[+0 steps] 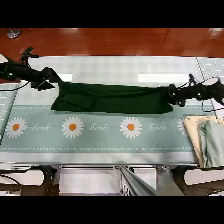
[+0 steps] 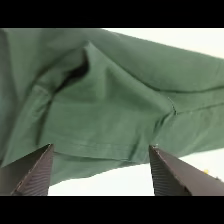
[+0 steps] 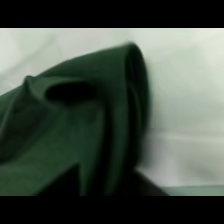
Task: Fold the shirts.
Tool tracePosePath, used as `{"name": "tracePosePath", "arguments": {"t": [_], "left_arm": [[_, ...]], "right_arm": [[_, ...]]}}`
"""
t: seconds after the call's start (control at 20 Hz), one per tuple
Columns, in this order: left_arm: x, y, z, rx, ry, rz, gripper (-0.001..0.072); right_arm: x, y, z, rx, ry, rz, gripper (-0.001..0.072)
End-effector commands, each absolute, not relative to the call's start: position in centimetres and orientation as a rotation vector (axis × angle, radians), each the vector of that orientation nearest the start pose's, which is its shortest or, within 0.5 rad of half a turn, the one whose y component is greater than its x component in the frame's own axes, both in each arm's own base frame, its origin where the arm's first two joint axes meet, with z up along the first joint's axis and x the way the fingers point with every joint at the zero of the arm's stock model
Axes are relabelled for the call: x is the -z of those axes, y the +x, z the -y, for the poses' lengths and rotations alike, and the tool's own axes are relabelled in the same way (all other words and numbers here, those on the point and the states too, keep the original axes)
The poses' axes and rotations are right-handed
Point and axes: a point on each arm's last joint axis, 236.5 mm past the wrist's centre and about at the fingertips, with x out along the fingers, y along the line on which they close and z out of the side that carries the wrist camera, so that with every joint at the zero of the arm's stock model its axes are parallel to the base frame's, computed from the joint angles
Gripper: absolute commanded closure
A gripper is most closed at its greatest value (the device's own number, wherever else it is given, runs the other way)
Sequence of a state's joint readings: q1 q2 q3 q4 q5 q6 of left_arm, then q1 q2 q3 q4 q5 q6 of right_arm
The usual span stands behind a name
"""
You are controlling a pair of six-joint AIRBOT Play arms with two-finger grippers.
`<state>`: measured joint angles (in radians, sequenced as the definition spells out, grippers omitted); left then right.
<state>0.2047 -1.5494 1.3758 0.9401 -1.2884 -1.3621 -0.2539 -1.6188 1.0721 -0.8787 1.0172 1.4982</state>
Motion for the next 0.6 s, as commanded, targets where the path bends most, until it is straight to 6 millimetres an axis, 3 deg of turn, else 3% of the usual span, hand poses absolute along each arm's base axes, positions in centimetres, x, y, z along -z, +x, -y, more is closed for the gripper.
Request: {"name": "tracePosePath", "arguments": {"t": [0.0, 0.05, 0.1, 0.25, 0.35, 0.45, 0.55], "left_arm": [[-1.1, 43.2, 6.2, 0.368, -0.515, -1.302, 0.0168], [-1.1, 43.0, 6.4, 0.374, -0.515, -1.308, 0.0588], [-1.4, 42.9, 6.8, 0.398, -0.525, -1.305, 0.0675], [-4.0, 43.2, 11.1, 0.574, -0.582, -1.238, 0.0676], [-4.2, 42.5, 15.1, 0.619, -0.571, -1.263, 0.0677], [-3.0, 41.9, 19.9, 0.635, -0.459, -1.268, 0.0677], [-2.6, 40.8, 26.7, 0.702, -0.382, -1.229, 0.0677]], "right_arm": [[8.3, 41.1, -5.6, -0.163, 0.845, -1.373, 0.0692], [6.8, 41.0, -5.0, -0.177, 0.822, -1.35, 0.0692], [5.3, 40.7, -4.2, -0.178, 0.793, -1.328, 0.0692], [0.4, 37.4, -1.8, -0.157, 0.592, -1.293, 0.0692], [-3.3, 34.5, -2.8, -0.18, 0.526, -1.219, 0.0692], [-6.8, 31.8, -4.2, -0.197, 0.496, -1.115, 0.0692], [-9.8, 29.4, -5.2, -0.199, 0.496, -1.02, 0.0693]]}}
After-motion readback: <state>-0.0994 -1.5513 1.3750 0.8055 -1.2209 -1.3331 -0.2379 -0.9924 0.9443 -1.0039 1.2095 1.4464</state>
